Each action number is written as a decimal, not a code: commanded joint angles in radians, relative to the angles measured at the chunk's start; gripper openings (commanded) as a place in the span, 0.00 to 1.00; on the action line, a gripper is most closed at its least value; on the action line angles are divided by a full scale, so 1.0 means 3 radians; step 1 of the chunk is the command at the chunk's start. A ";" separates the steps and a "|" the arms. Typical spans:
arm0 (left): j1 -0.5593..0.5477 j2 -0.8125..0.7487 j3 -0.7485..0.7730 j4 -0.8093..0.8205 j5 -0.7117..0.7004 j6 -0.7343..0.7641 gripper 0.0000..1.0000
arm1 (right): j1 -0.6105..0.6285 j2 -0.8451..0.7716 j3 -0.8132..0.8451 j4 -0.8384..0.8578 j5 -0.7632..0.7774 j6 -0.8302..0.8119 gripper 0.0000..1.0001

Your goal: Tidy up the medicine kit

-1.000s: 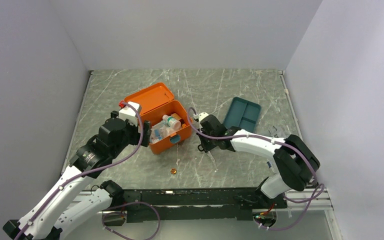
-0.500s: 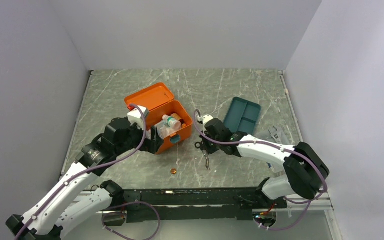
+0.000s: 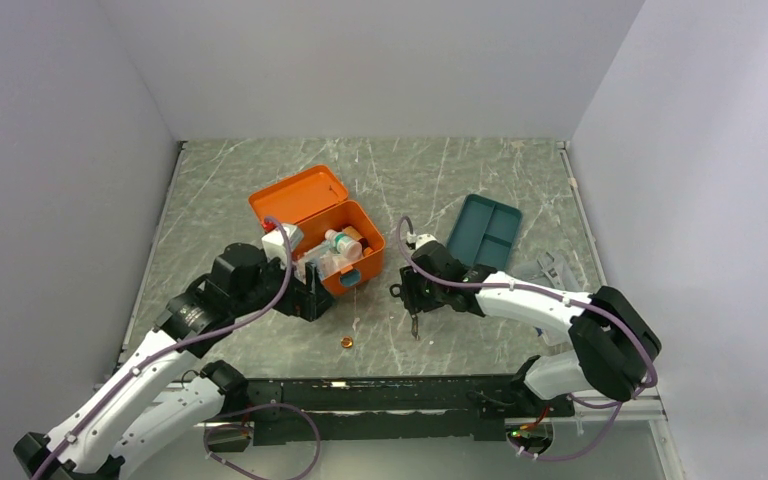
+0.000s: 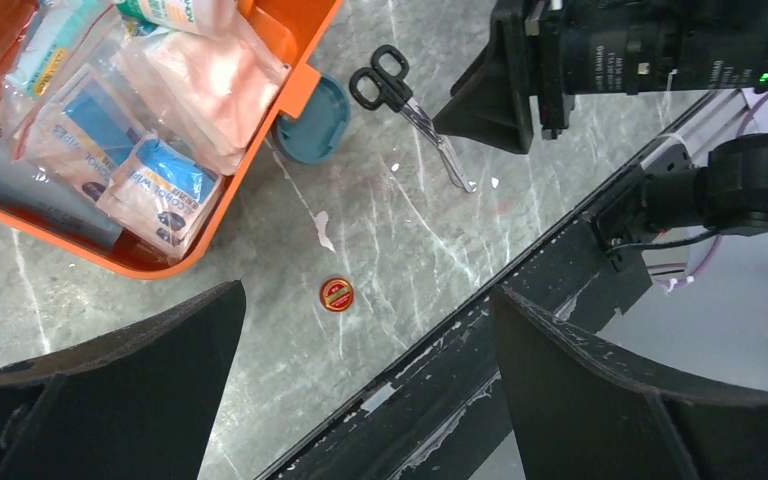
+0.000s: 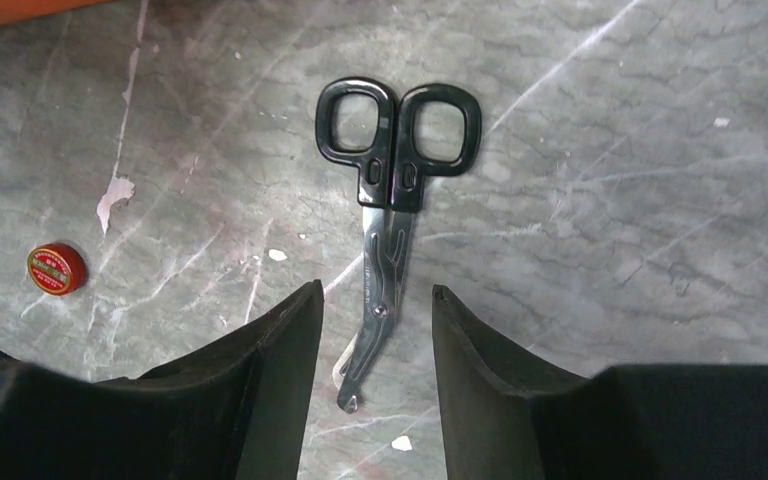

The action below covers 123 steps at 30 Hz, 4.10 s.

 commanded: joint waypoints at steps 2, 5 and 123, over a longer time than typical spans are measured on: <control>0.0005 -0.0114 -0.0020 0.0126 0.0202 -0.0094 0.99 | 0.0014 -0.0156 -0.0117 -0.0155 -0.0017 0.0305 0.48; 0.0005 -0.0151 -0.0040 0.0104 0.0200 -0.0086 0.99 | 0.0017 -0.0278 -0.0217 -0.0201 -0.0104 0.0444 0.49; -0.0696 0.1940 -0.0440 0.2055 0.0361 -0.0974 0.99 | 0.0643 -0.1621 -0.1478 -0.0521 -0.0022 0.1810 0.00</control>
